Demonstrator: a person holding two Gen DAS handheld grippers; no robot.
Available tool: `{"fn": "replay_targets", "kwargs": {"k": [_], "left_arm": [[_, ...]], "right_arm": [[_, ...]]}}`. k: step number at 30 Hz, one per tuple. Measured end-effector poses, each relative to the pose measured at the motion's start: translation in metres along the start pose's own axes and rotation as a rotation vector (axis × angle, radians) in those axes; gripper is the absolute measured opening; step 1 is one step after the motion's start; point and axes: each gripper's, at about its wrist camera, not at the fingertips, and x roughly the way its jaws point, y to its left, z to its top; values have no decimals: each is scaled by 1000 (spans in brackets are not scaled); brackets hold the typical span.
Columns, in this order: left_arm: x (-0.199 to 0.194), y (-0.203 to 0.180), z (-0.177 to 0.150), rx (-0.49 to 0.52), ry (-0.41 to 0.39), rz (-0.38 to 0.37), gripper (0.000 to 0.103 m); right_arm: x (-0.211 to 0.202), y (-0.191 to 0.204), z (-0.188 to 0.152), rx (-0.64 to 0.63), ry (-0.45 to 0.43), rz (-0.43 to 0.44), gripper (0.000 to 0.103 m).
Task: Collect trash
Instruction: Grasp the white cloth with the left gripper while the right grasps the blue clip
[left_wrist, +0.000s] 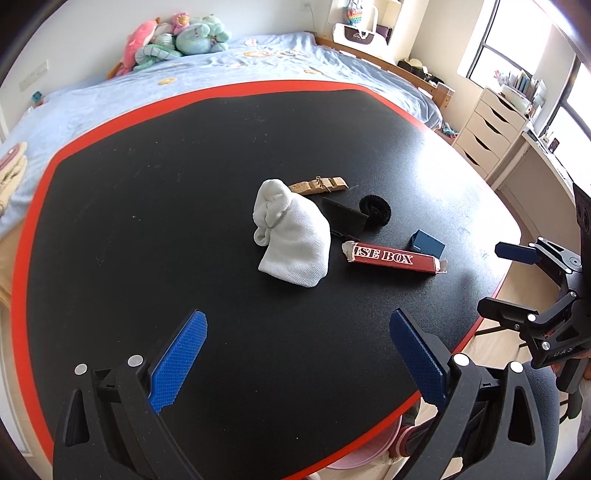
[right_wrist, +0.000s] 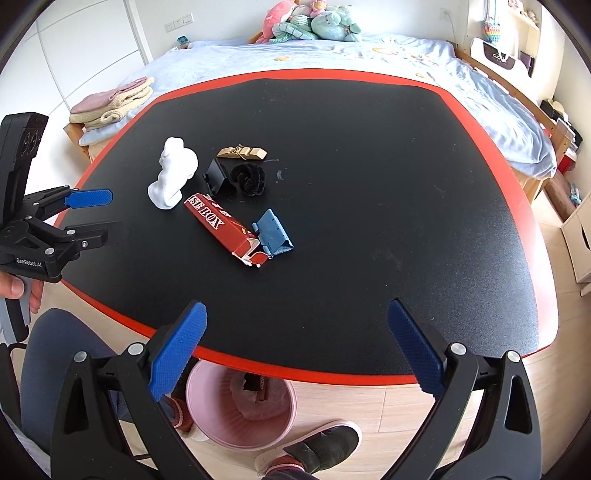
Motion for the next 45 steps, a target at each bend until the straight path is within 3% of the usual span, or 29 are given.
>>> {"fn": "replay_targets", "kwargs": {"k": [19,26,34,42,45], "left_arm": [[33,15,20,12,-13,36,95],[38,17,26,11,-29,46,94],[38,19,30,20,-39,46,80],[35,27,34,9,-42,40,56],[35,30,35,2,-43,33,48]], "right_arm": [[38,-16,25,-41,-15,-60,97],[44,-11,35,-82,-46,-39,97],[48,5,50,-132,-57,4,77],[55,20,62,-146,-67,22,68],[57,24,64,-159,-68,19,58]]}}
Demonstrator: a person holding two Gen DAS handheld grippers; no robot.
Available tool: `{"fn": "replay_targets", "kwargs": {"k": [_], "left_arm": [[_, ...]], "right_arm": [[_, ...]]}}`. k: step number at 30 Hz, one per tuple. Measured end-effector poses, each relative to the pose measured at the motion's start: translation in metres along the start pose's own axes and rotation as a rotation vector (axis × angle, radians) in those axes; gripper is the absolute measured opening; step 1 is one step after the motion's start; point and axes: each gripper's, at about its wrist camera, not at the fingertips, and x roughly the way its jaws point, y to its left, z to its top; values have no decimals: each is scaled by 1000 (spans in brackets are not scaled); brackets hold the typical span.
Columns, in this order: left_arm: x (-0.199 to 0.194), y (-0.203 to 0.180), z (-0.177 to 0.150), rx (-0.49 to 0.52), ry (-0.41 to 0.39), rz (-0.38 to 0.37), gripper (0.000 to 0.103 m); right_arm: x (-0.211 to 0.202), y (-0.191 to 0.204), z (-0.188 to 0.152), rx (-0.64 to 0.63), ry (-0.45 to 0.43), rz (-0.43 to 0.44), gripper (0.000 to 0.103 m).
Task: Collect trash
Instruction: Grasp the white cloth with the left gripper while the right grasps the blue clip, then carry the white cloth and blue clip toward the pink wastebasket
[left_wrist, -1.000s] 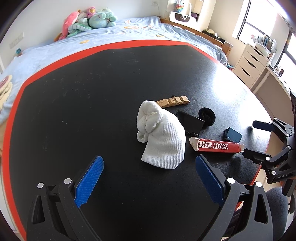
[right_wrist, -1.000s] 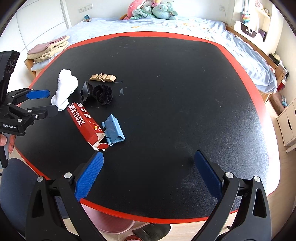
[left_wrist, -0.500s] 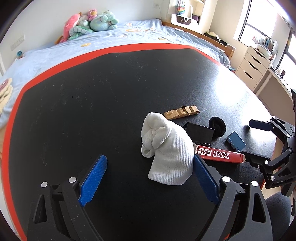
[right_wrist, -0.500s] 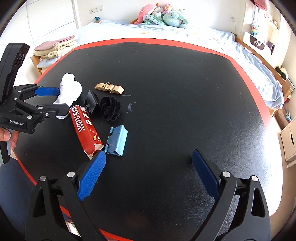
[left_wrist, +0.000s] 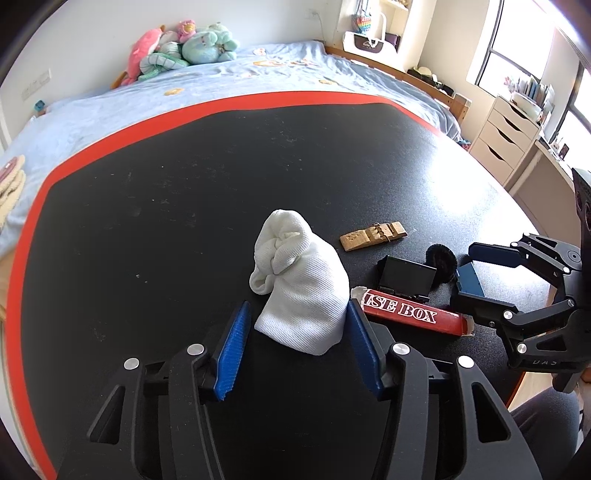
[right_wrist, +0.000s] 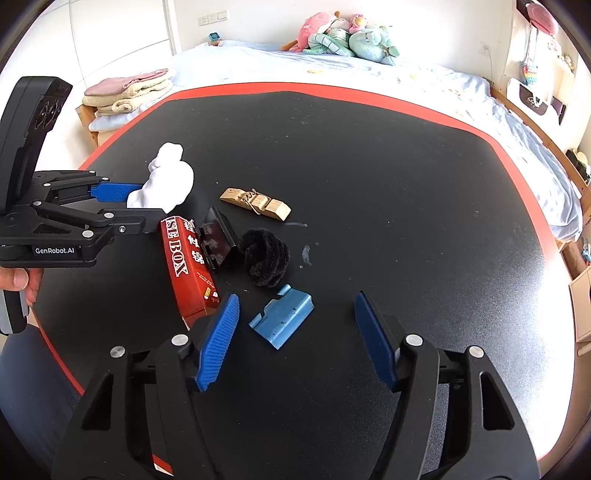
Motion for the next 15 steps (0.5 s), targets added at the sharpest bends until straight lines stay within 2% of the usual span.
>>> {"fn": "replay_targets", "kwargs": {"k": [3,7,11,15], "left_arm": [[-1,2,0,-10,-4,-11,42],[-1,3,-1,-15,-11,-21,29],[-1,2,-1,-15,-9,-29,22],[-4,1,-3,-12,-9,-30,21]], "right_arm": [[0,3,1,-4,0,1,48],[-1,6,0,-17,3,8,35],[-3,7,0,-21,9,11,25],[-4,5,-1,-6,10,16,24]]}}
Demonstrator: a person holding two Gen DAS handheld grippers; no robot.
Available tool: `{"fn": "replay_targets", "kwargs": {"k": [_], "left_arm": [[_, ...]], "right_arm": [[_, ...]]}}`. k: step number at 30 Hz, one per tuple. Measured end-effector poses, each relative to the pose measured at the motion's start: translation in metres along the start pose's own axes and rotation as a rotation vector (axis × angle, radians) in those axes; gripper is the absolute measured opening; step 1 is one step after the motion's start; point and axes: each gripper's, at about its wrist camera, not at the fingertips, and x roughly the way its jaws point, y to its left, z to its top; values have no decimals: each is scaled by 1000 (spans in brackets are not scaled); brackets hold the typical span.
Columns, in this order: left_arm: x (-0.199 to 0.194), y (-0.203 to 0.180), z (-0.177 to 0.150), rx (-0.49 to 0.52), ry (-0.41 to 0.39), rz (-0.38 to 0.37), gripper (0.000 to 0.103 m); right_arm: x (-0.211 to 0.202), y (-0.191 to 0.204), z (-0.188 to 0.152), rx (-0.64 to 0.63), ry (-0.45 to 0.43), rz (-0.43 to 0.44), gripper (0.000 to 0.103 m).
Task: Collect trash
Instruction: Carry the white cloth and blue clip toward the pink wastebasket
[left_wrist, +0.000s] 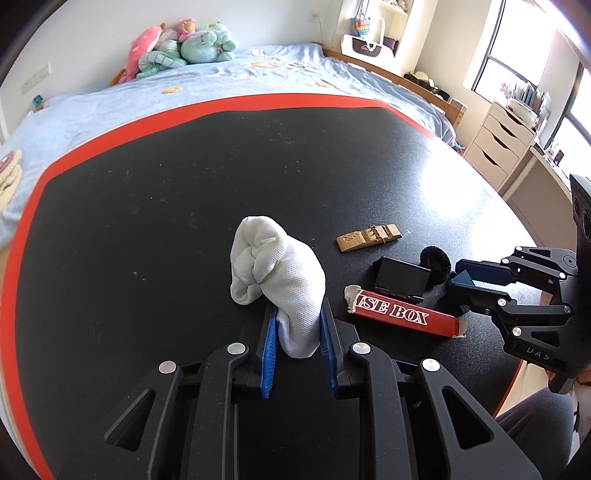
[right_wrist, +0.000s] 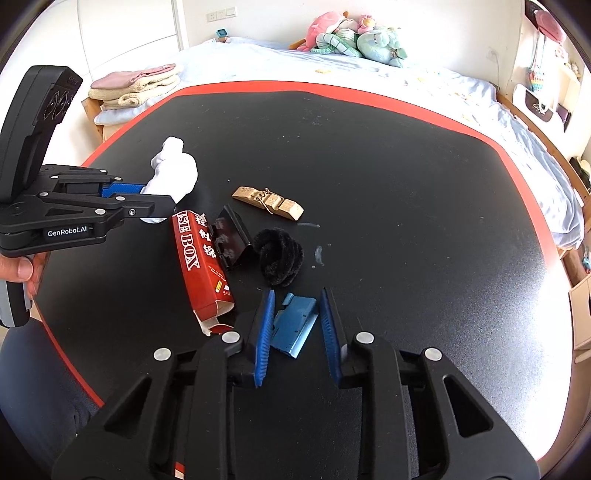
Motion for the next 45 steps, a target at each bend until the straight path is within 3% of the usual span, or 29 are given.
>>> {"fn": "replay_targets", "kwargs": {"k": [12,27,45], "left_arm": [[-22,-5,-7,3,-15,8,21],[-70,-32,-20,55,-34,-19,21],[-133,-87,-74,132,-29,-108,21]], "right_arm": [[-20,-2,-4,41,-14,12,20],[-79,11,-10,58,-79,19,19],[-169,59,-70,70,-110,49,20]]}}
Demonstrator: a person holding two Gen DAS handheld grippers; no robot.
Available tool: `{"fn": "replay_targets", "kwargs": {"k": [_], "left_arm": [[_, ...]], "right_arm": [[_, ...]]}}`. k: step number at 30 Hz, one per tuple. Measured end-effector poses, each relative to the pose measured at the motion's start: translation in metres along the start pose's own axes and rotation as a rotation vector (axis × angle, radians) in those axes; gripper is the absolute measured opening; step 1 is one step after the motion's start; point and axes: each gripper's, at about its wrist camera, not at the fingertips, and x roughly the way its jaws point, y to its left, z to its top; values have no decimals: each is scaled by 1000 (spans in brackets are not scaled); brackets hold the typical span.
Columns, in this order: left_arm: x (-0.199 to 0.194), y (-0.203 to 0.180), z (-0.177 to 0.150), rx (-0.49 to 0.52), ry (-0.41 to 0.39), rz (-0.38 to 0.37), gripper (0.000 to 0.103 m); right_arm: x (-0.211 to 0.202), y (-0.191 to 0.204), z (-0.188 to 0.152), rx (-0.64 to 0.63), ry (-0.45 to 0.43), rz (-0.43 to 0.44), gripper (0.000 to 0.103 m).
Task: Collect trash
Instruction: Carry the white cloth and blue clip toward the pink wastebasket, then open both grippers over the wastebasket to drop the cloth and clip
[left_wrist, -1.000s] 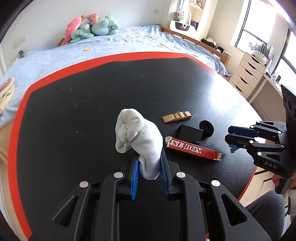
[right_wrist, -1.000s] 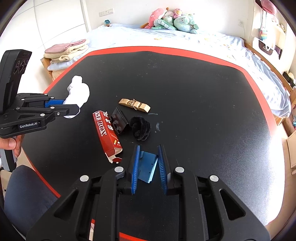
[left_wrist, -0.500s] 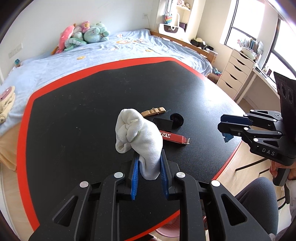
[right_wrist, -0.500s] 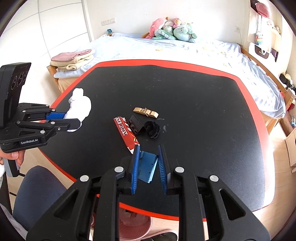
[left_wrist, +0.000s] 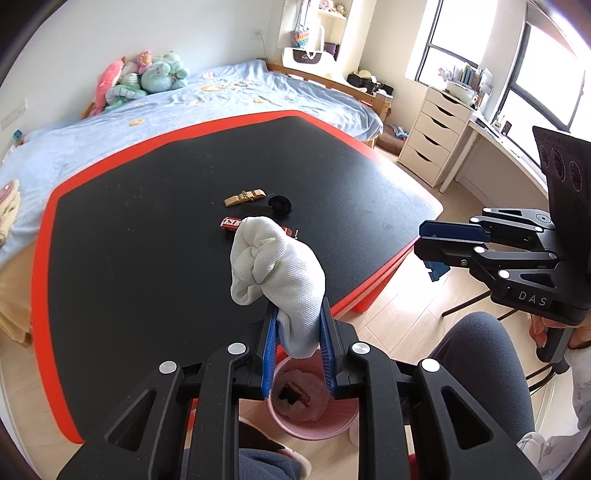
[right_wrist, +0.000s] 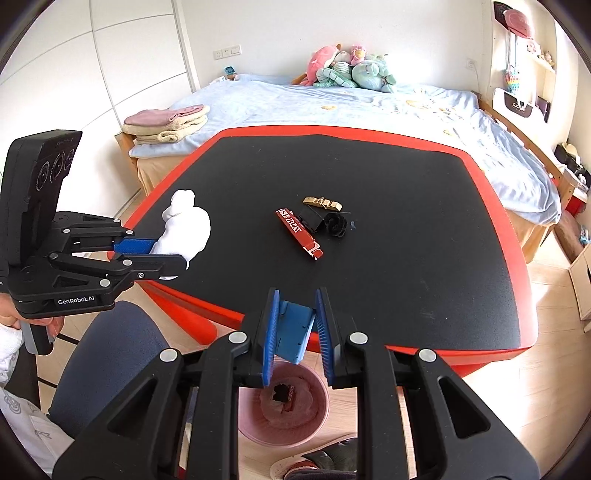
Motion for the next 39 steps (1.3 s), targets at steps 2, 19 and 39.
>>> {"fn": "replay_targets", "kwargs": {"k": [2,19,39], "left_arm": [[-4,-7,-5,10,4,-10,21],[-12,-37,-46,46,76,-67,21],[-14,-26,-50,-8,56,-13,95]], "right_arm": [[-7,4,-8,5,3,7,20],[-24,31,-47,27,37,65,20],[-19,20,-54,61,59,-29,96]]}}
